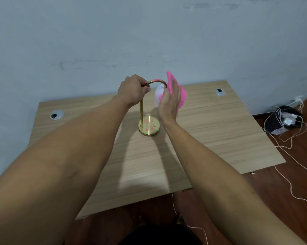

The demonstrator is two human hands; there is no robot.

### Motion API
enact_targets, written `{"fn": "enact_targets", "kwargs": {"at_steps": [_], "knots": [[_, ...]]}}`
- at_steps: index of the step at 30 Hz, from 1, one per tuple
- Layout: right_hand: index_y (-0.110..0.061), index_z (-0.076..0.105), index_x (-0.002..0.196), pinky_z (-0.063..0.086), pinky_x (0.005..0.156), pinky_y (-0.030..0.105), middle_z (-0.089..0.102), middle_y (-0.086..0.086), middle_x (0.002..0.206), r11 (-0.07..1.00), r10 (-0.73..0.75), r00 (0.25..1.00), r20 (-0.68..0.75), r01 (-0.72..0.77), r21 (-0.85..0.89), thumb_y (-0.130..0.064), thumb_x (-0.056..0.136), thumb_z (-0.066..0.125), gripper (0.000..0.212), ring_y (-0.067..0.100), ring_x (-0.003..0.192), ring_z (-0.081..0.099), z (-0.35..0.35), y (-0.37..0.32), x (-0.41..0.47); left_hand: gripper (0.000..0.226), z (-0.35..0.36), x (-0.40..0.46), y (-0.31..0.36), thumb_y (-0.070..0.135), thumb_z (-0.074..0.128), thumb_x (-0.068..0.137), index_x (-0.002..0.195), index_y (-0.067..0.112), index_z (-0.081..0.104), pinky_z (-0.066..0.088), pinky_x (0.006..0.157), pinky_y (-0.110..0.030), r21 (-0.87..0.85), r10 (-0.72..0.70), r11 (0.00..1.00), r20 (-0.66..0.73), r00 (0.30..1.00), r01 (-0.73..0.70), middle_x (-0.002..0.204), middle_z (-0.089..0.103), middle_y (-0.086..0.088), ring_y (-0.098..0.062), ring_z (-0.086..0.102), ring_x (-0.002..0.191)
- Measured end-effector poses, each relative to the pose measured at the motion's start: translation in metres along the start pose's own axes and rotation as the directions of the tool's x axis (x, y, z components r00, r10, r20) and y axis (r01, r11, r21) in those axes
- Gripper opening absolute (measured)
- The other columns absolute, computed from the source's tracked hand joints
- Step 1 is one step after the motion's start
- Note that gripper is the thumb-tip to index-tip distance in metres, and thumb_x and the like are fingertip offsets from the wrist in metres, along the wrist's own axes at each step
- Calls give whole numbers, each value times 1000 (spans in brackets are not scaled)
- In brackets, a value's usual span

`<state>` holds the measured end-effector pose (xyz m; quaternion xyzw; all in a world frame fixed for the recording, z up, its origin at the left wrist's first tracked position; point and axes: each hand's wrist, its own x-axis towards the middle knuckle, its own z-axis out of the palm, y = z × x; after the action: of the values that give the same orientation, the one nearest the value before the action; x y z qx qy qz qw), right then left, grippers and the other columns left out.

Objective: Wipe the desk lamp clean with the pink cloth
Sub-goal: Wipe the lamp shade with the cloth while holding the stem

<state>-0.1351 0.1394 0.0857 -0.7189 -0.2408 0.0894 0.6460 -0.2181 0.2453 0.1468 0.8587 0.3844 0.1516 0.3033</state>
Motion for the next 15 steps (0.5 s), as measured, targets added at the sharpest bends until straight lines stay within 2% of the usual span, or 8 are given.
{"fn": "enact_targets", "kwargs": {"at_steps": [1,3,5,7,9,12,15], "knots": [[-23,31,162,7,129,34,29,-7,169,997,-39,999,6,39,-62,-24,99,33,63,12,159,14,4,0,-6,14,0,0,0,31,69,92,92,22,79,57,84,-39,-1,3,1000,-1,1000,-3,87,75,-4,-28,69,89],[-19,25,164,2,131,40,21,-6,171,997,-33,999,-35,31,-64,-23,98,33,66,10,159,7,5,11,-14,14,0,-1,0,31,69,92,93,22,79,57,85,-40,-4,7,1000,-2,1000,-7,88,75,-4,-28,69,89],[-22,22,164,9,131,43,21,-6,171,999,-30,997,-77,32,20,-20,98,32,67,10,159,11,0,22,-18,13,0,-2,1,30,68,93,93,23,79,57,84,-39,-3,6,1000,-8,1000,-6,88,75,-4,-28,69,89],[-23,22,164,18,129,46,25,-4,170,993,71,989,-132,-57,106,-26,96,31,69,12,158,19,-2,25,-15,12,0,-1,1,30,68,92,93,24,79,57,85,-40,3,6,1000,-7,1000,-6,90,75,-4,-29,69,90],[-25,20,165,20,128,46,25,-3,171,989,122,982,-143,-107,105,-29,95,30,70,14,157,20,-1,19,-14,12,0,-2,1,30,68,93,93,24,79,57,86,-40,-2,3,1000,-3,1000,-3,91,76,-4,-28,69,91],[-21,17,165,5,131,45,14,0,173,997,-45,997,-62,41,-68,-23,100,31,67,16,161,5,5,15,-21,12,-2,-1,1,30,68,93,92,24,78,56,86,-39,2,7,1000,5,1000,-7,91,76,-4,-27,69,91],[-18,17,164,3,131,47,9,-1,174,979,-110,994,-9,107,-175,-23,103,30,63,19,161,-2,2,26,-26,13,-3,-1,1,29,68,93,93,21,79,57,87,-40,6,16,1000,21,1000,-16,91,76,-4,-27,69,91]]}}
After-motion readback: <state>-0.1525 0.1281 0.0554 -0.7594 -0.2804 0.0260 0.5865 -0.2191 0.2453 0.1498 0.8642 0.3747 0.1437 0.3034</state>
